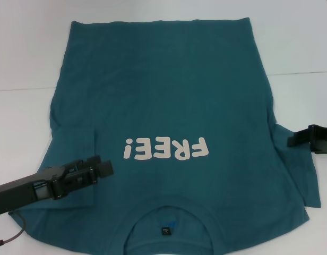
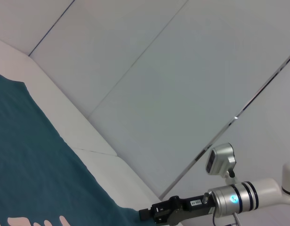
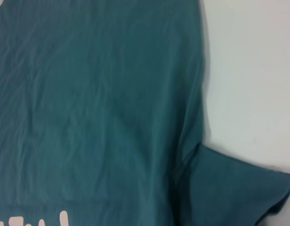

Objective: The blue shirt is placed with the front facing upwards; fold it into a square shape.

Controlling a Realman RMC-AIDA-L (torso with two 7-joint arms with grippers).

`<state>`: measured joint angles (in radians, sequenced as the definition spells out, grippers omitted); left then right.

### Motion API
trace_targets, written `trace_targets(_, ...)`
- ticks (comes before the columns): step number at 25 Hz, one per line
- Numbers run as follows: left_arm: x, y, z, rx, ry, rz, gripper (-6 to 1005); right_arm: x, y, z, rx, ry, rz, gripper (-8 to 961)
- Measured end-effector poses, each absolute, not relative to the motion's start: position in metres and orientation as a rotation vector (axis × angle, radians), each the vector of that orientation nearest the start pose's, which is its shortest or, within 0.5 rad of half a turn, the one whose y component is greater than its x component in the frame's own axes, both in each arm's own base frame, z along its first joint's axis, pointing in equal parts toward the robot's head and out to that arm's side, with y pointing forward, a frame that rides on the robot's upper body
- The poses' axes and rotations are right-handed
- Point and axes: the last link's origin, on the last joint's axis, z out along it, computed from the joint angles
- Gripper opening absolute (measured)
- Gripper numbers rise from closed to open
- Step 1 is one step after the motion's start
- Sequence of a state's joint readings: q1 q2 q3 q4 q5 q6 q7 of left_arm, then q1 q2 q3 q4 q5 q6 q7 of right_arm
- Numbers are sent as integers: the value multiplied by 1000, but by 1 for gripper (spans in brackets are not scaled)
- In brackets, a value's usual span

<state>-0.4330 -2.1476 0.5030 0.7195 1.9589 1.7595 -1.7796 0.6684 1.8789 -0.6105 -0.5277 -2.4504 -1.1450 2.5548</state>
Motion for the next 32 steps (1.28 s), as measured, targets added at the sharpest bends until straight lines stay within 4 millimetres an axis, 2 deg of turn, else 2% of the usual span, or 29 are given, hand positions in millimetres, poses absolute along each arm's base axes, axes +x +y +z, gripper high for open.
trace_targets(5, -265, 292, 13, -2517, -1250, -1120, 750, 342, 393, 69, -1812, 1865, 273, 391)
trace_targets(10, -265, 292, 13, -2517, -1251, -1120, 750, 341, 394, 70, -1827, 1850, 259, 154)
trace_targets(18, -265, 292, 13, -2517, -1253, -1120, 750, 346, 394, 76, -1795, 1844, 264, 20)
trace_targets(23, -266, 291, 12, -2515, -1263, -1124, 750, 346, 401, 79, -1787, 1797, 254, 20)
trace_targets(32, -267, 291, 12, -2513, -1287, -1132, 750, 320, 422, 90, -1864, 1664, 98, 21)
